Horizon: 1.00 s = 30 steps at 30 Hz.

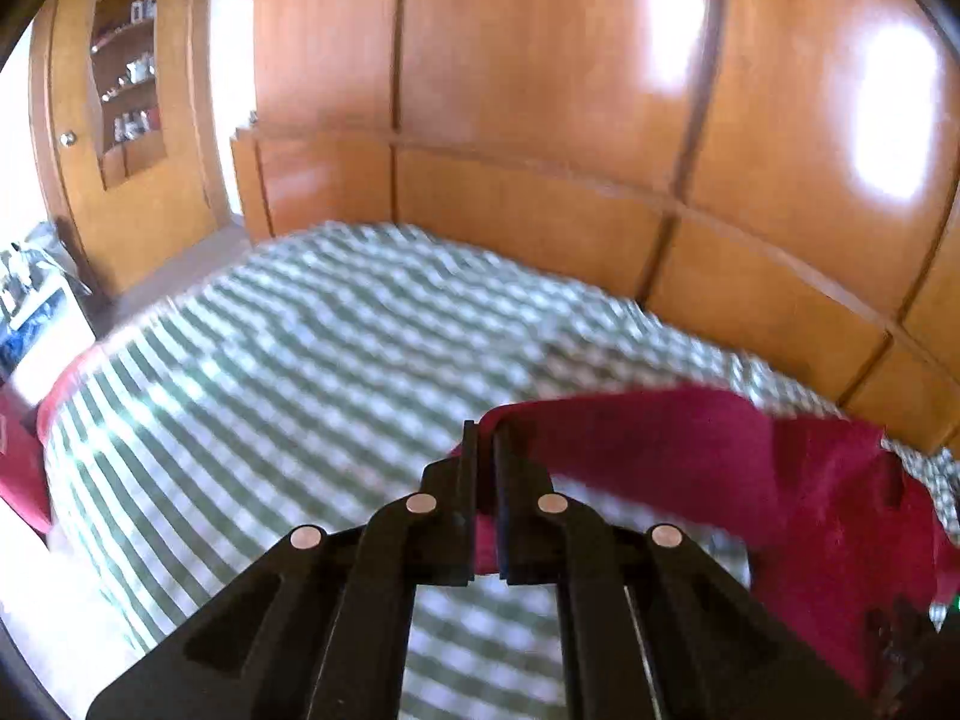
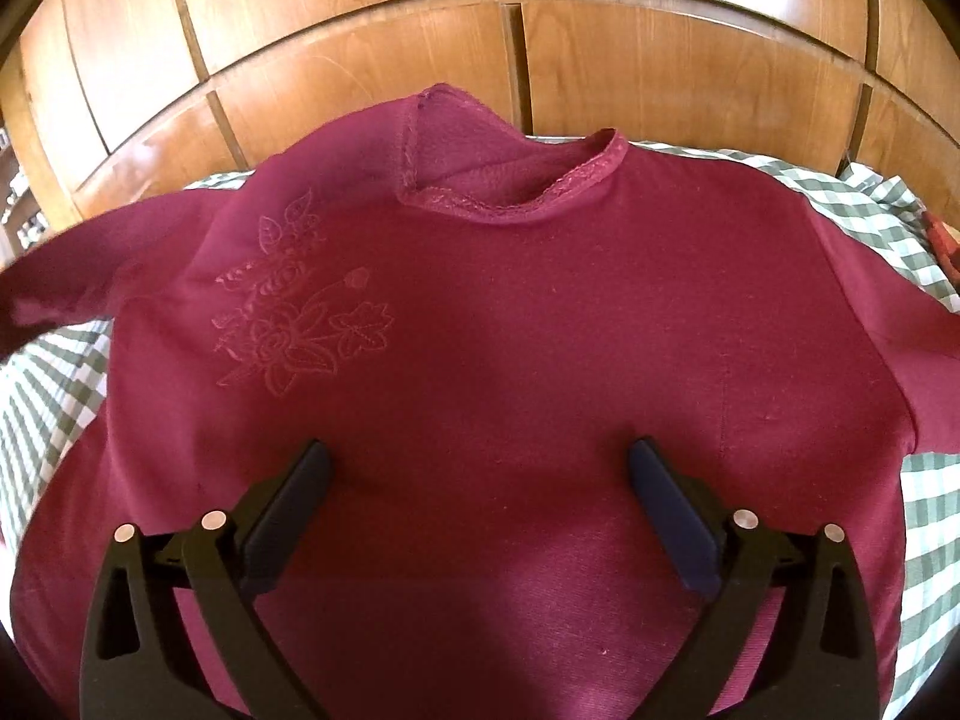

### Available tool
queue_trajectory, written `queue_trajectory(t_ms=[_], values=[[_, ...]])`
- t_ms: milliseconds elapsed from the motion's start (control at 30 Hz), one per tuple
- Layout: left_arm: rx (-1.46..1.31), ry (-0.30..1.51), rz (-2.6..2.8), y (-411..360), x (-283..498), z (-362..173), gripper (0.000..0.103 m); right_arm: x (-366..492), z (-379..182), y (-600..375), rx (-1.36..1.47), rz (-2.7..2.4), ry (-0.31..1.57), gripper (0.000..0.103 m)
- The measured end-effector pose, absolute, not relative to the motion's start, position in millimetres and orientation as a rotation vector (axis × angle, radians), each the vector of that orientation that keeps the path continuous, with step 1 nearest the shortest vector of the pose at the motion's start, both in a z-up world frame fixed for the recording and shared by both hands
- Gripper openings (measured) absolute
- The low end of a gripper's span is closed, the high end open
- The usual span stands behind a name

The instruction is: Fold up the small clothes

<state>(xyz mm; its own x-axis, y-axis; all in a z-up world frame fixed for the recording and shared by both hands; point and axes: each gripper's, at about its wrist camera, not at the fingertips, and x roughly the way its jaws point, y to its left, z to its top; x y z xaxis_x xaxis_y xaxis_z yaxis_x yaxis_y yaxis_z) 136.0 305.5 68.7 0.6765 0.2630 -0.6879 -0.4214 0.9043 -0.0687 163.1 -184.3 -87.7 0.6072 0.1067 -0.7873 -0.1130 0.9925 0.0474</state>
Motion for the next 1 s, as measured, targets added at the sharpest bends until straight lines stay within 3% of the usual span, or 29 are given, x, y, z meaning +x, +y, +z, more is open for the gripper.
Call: queue_trajectory(t_ms=[167, 400, 467, 500, 533, 567, 667, 733, 833, 967, 1000], values=[[-0.251, 0.824, 0.494, 356, 193, 74, 0.003, 163, -89, -184, -0.013, 0.124, 0.907, 0.099], [-0.294, 1.041, 0.669, 409, 237, 2, 0.007, 164, -91, -180, -0.041, 0.107, 0.908, 0.099], [-0.306, 1.094, 0.672, 410, 240, -19, 0.021, 164, -91, -180, -0.045, 0.104, 0.909, 0.099], [-0.327, 1.087, 0.682, 413, 234, -25, 0.050, 164, -91, -180, -0.044, 0.104, 0.908, 0.099], [-0.347, 1.063, 0.686, 416, 228, -25, 0.071, 164, -91, -180, -0.043, 0.105, 0.908, 0.099], [-0.376, 1.020, 0.695, 421, 217, -25, 0.073, 164, -91, -180, -0.044, 0.104, 0.907, 0.099], [-0.483, 0.962, 0.693, 442, 187, -22, 0.071, 166, -91, -180, -0.045, 0.103, 0.906, 0.099], [-0.619, 0.906, 0.668, 458, 162, -22, 0.063, 166, -91, -180, -0.047, 0.103, 0.906, 0.099], [-0.848, 0.824, 0.532, 469, 125, -34, 0.063, 166, -92, -180, -0.050, 0.100, 0.906, 0.099], [-0.778, 0.859, 0.533, 454, 125, -54, 0.062, 164, -91, -178, -0.058, 0.096, 0.906, 0.099], [-0.767, 0.868, 0.530, 452, 131, -60, 0.055, 164, -92, -178, -0.060, 0.094, 0.906, 0.099]])
